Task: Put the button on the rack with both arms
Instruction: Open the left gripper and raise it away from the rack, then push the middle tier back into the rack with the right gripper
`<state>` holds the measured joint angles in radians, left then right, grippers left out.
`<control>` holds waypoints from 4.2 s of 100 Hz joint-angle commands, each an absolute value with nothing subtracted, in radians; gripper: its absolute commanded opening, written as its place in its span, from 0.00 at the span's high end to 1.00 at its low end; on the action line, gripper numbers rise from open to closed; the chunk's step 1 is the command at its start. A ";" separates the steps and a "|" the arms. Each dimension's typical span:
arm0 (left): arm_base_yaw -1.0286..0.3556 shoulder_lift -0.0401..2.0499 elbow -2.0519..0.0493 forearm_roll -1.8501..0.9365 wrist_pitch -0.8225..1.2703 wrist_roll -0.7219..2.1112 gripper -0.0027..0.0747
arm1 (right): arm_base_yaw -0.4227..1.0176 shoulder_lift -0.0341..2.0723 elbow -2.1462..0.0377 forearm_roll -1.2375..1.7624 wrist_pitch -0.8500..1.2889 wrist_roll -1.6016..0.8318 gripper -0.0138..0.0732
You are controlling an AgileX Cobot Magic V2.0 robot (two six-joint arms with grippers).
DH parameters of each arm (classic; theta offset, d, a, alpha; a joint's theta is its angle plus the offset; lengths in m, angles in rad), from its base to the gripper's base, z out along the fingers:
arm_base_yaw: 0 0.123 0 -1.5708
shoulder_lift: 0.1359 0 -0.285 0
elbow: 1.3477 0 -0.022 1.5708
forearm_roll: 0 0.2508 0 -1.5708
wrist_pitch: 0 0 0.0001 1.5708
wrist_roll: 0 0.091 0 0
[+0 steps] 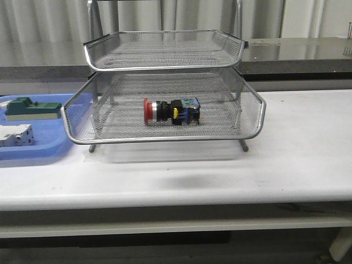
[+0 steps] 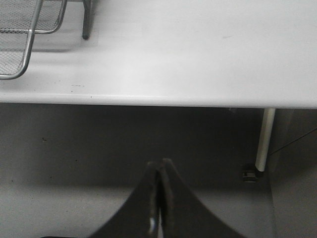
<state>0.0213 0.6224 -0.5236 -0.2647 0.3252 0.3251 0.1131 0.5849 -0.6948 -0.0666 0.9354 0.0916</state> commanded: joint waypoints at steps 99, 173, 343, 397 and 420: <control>0.024 0.304 -0.312 -0.309 0.058 0.315 0.62 | 0.110 0.586 -0.718 -0.079 0.881 0.089 0.92; 0.024 0.304 -0.312 -0.309 0.058 0.315 0.96 | 0.110 0.622 -0.718 -0.011 0.825 0.074 0.92; 0.024 0.304 -0.312 -0.309 0.058 0.315 0.96 | 0.635 1.689 -1.094 0.192 0.471 -0.253 0.92; 0.024 0.304 -0.312 -0.309 0.058 0.315 0.96 | 0.559 1.850 -1.341 0.084 0.456 -0.253 0.92; 0.024 0.304 -0.312 -0.309 0.058 0.315 0.96 | 0.510 1.903 -1.436 0.067 0.469 -0.253 0.92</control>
<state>0.0213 0.2956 -0.2855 -0.2944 0.1387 0.3251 0.5329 1.9406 -1.3769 0.0862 0.5206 -0.2445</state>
